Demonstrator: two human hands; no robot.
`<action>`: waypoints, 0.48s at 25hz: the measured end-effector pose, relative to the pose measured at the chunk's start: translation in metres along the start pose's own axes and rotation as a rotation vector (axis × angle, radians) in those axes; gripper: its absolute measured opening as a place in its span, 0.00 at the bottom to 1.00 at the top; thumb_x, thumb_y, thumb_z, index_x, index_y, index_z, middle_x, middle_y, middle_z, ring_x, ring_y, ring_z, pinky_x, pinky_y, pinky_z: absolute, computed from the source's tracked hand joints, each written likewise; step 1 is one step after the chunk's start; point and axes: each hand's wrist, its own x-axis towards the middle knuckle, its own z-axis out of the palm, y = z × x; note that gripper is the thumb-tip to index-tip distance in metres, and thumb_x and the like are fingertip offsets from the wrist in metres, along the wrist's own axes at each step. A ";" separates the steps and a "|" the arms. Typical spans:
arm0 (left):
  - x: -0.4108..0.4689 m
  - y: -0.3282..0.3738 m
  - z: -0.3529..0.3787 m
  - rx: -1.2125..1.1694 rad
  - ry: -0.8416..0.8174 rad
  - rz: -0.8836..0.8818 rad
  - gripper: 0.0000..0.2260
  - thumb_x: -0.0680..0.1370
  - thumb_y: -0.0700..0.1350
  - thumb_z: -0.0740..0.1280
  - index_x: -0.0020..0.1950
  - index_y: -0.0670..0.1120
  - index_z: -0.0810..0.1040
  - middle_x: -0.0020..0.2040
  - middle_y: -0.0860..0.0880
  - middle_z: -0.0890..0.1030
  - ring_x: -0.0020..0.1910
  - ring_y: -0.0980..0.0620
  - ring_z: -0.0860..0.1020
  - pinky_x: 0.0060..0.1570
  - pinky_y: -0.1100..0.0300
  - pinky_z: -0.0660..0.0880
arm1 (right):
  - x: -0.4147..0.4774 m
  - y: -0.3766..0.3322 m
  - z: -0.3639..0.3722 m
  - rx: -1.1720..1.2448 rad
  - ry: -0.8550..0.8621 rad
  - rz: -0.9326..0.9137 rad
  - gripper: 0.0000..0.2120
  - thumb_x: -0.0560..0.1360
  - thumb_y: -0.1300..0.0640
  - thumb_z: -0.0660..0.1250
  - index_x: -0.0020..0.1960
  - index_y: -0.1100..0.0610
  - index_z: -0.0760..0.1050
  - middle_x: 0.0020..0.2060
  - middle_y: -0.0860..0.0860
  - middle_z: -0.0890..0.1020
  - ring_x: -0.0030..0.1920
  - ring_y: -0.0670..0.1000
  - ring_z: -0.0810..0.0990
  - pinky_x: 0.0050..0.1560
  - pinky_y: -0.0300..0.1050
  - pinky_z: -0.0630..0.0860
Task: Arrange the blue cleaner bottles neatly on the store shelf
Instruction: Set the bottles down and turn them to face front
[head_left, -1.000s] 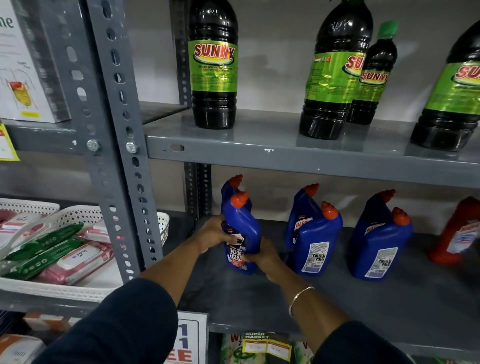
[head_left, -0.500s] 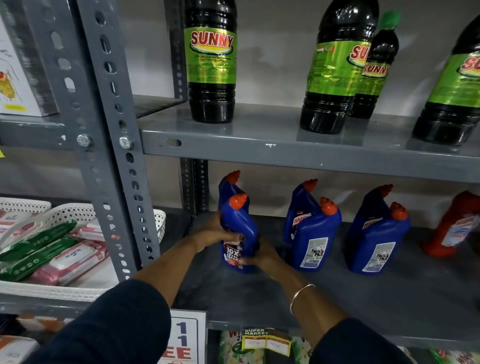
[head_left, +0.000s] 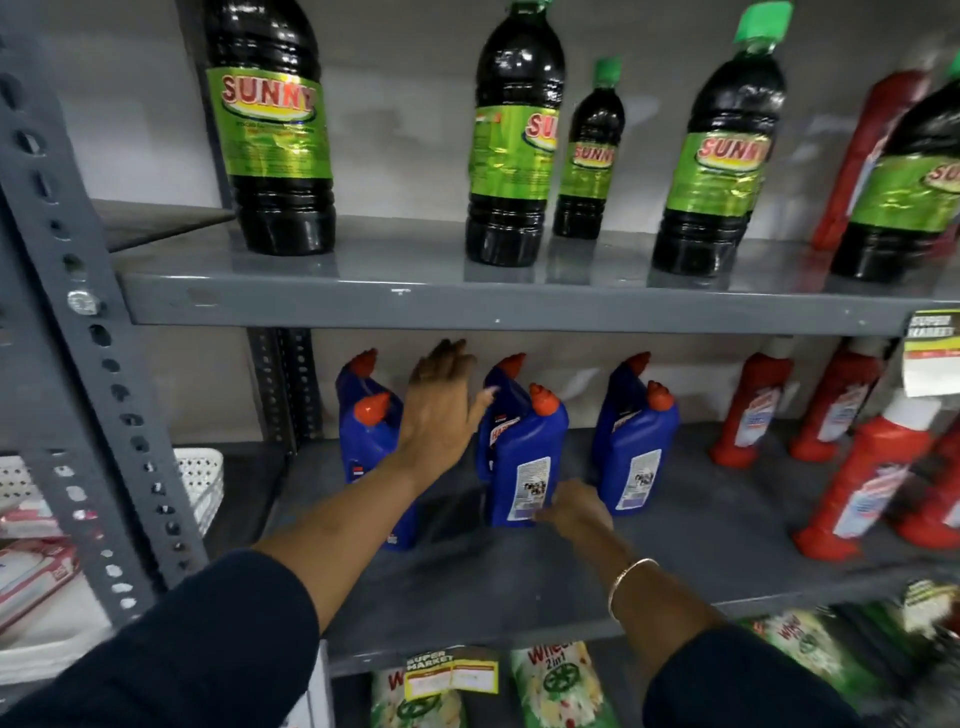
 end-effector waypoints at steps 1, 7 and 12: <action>0.000 0.006 0.014 -0.104 -0.124 -0.038 0.21 0.76 0.50 0.61 0.65 0.40 0.68 0.66 0.41 0.72 0.66 0.43 0.70 0.65 0.50 0.67 | 0.005 0.005 -0.006 0.039 0.029 -0.029 0.28 0.65 0.52 0.75 0.61 0.62 0.72 0.57 0.57 0.80 0.57 0.59 0.79 0.50 0.47 0.75; -0.006 0.020 0.079 -0.458 -0.542 -0.340 0.27 0.70 0.39 0.71 0.67 0.41 0.67 0.64 0.41 0.75 0.63 0.42 0.74 0.63 0.51 0.71 | 0.038 0.018 -0.009 0.517 -0.145 -0.246 0.28 0.63 0.67 0.75 0.60 0.64 0.71 0.58 0.59 0.80 0.58 0.59 0.79 0.62 0.56 0.74; -0.008 0.030 0.085 -0.526 -0.369 -0.462 0.22 0.67 0.36 0.73 0.60 0.38 0.73 0.56 0.40 0.79 0.53 0.46 0.78 0.50 0.57 0.75 | 0.055 0.021 -0.013 0.456 -0.122 -0.349 0.22 0.63 0.63 0.75 0.56 0.62 0.74 0.54 0.59 0.82 0.54 0.58 0.80 0.56 0.54 0.77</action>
